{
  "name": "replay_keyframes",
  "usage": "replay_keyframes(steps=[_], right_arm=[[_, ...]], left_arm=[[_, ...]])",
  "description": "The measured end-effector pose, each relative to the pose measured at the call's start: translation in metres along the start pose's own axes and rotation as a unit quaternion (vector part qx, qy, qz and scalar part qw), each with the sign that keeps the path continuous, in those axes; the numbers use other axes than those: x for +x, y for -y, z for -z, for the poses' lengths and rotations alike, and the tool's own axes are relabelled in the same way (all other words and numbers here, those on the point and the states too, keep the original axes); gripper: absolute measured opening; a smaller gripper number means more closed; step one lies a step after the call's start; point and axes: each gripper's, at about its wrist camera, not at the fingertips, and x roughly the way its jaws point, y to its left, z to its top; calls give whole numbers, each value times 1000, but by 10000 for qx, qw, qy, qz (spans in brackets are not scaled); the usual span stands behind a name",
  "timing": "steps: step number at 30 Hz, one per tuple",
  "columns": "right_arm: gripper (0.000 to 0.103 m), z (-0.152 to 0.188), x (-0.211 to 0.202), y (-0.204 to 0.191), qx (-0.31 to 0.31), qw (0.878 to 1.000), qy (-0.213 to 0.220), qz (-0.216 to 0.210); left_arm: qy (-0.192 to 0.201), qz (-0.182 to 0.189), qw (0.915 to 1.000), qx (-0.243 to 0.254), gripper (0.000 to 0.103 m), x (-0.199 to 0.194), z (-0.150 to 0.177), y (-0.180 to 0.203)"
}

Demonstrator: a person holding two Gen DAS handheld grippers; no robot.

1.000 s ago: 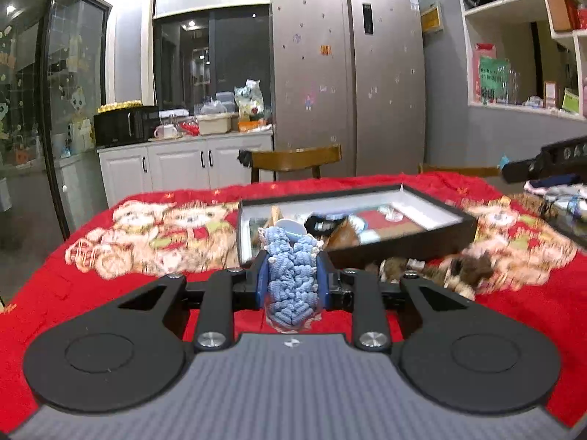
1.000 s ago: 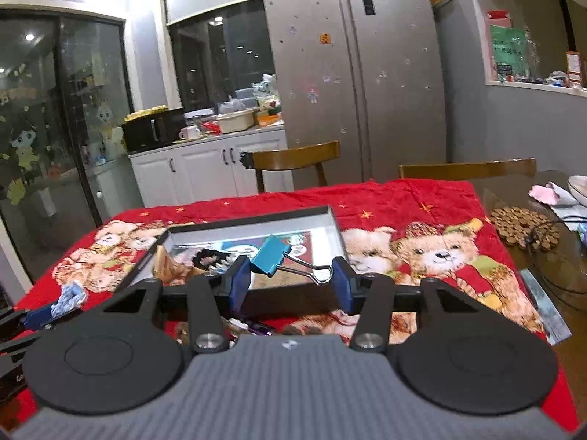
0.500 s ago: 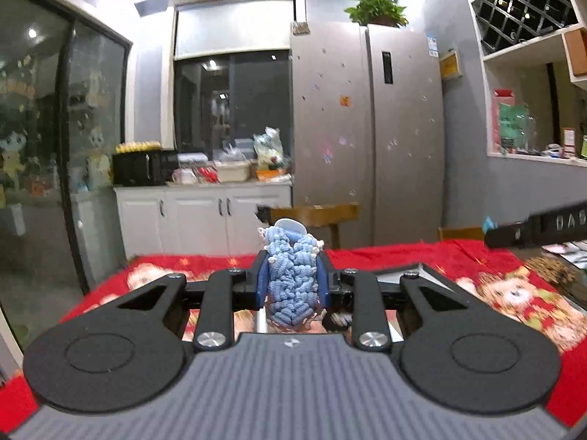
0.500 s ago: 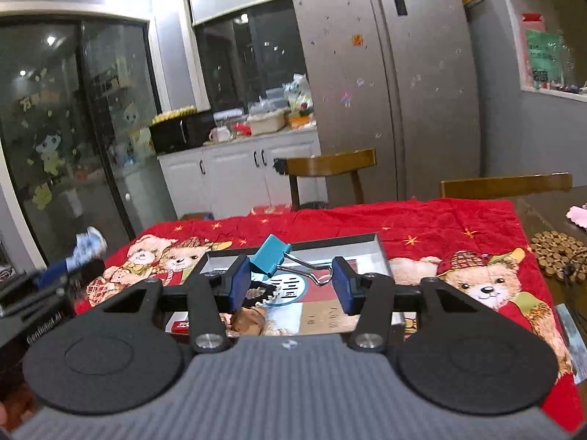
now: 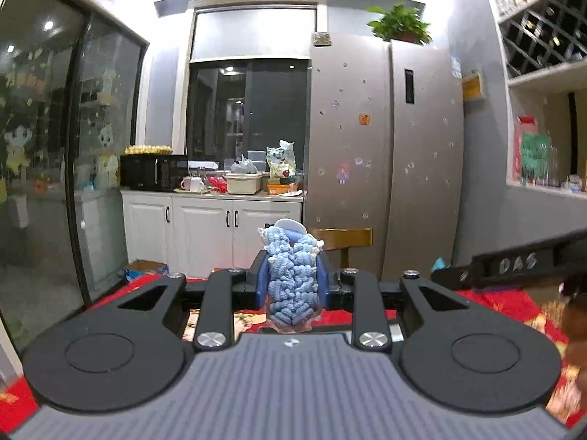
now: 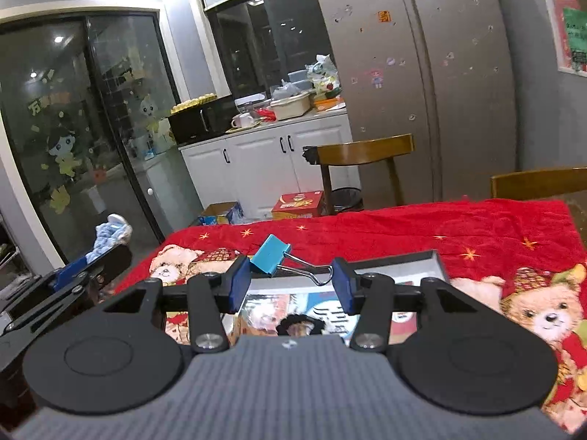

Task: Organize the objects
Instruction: 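Lift the scrunchie and binder clip and carry both over the black box, then lower the scrunchie into the box and open the left tool while the right tool releases the clip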

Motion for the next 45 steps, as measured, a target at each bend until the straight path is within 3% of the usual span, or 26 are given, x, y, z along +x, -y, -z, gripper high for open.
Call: replay_keyframes(steps=[10,16,20,23,29,37,42,45], right_arm=[[52,-17,68,5,500,9981,-300,-195],[52,-25,101,10,661,9971,-327,-183],[52,-26,118,16,886,9950,-359,-298],[52,-21,127,17,799,9955,-467,-206],[52,-6,142,24,640,9955,-699,81],[52,17,177,32,588,9891,-1275,444],[52,27,185,32,429,9871,-1349,747],[52,28,194,37,453,9855,-1470,716]], left_arm=[[-156,-48,9995,-263,31,66,-24,-2],[-626,-245,9964,-515,31,115,-34,-10],[-835,-182,9933,-780,31,145,-35,-22],[-942,36,9906,-991,31,158,-27,-34],[-1486,-24,9876,-513,31,182,1,-30],[-2297,325,9706,-638,31,214,43,-35],[-2509,370,9649,-679,31,228,64,-34],[-2548,311,9639,-711,31,232,70,-39]])
